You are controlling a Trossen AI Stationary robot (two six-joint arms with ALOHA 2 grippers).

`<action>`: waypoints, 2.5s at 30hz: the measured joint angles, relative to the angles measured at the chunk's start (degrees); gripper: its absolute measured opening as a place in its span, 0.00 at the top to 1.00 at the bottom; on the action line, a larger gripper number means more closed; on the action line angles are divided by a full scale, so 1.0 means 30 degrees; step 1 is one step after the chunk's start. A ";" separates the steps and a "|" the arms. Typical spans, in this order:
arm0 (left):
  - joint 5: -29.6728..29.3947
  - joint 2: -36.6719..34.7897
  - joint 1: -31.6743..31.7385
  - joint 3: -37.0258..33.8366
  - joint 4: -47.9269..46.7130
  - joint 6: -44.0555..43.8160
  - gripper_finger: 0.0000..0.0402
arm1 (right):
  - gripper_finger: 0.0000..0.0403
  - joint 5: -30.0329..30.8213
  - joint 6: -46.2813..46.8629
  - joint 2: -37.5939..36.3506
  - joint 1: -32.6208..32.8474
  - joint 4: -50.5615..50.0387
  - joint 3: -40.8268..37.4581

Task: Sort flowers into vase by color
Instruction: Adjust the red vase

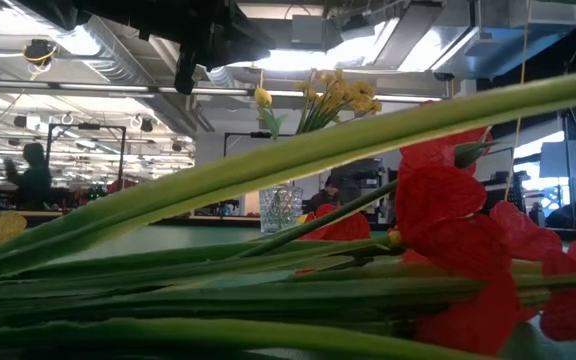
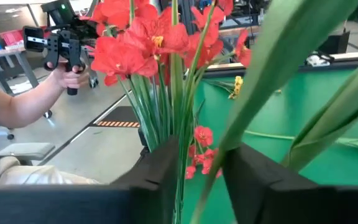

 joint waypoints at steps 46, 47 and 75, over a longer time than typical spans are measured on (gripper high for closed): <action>0.0000 0.0000 0.0000 0.0000 0.0007 -0.0423 0.86 | 0.38 -0.2921 0.8277 -0.3614 0.0000 -1.0324 0.0022; 0.0001 0.0000 0.0000 0.0000 0.0000 -0.0423 0.86 | 0.38 -0.2852 0.8278 -0.3614 -0.0002 -1.0324 0.0022; 0.0211 0.0000 -0.0007 0.0000 -0.0946 -0.0472 0.86 | 0.38 -1.1877 1.1672 -0.0376 -0.9896 -1.0033 0.0065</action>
